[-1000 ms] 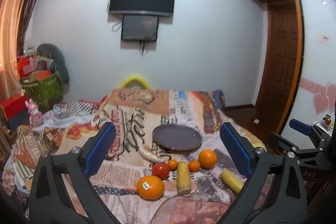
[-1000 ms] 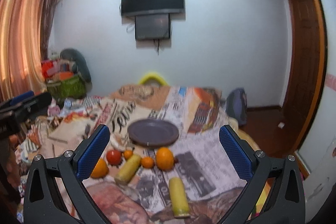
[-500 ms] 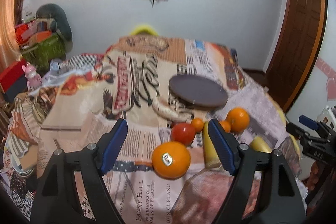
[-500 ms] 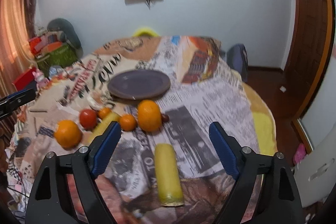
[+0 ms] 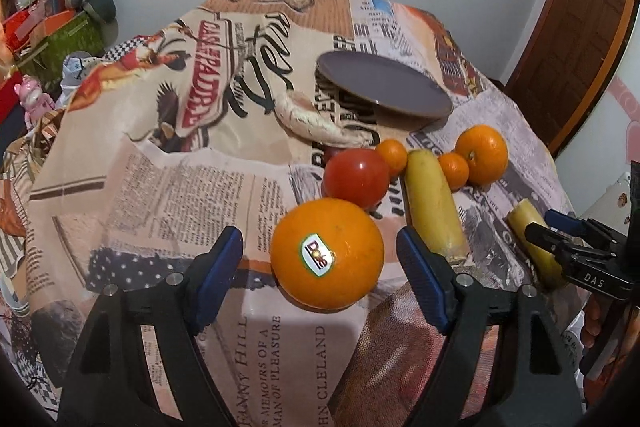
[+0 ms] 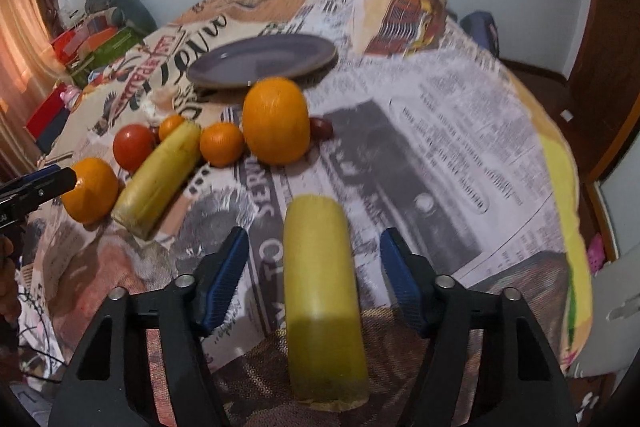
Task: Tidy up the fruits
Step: 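Grasp the Dole orange with the left tool while the right tool grasps a yellow cylinder, then carry the Dole orange and yellow cylinder onto the grey plate with both tools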
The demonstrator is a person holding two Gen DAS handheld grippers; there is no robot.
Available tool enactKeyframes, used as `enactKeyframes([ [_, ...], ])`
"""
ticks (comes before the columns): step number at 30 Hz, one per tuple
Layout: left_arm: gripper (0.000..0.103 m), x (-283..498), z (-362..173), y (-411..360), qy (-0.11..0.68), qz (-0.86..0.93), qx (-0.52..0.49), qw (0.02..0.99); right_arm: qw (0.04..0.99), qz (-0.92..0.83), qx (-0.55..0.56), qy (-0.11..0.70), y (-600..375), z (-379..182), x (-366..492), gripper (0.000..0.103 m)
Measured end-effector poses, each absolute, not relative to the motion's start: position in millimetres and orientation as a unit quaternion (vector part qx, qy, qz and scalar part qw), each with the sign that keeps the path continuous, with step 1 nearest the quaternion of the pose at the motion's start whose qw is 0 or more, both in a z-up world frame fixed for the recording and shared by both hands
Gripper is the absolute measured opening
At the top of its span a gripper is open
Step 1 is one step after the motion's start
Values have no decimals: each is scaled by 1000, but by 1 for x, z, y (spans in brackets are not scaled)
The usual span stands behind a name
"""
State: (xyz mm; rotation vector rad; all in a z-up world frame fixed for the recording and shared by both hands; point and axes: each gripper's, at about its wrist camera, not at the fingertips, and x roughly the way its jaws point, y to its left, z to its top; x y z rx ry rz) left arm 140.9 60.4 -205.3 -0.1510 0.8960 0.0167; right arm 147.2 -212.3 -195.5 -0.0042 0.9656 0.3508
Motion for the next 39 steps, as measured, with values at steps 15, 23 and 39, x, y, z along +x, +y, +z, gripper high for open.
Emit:
enactKeyframes([
  [15, 71, 153, -225, 58, 455, 1, -82, 887, 859, 165, 5, 484, -216, -210, 148, 35],
  [23, 68, 150, -219, 59, 454, -2, -89, 887, 874, 163, 4, 457, -217, -190, 144, 35],
  [39, 67, 138, -145, 47, 369, -10, -62, 927, 913, 172, -11, 369, -211, -125, 144, 34],
])
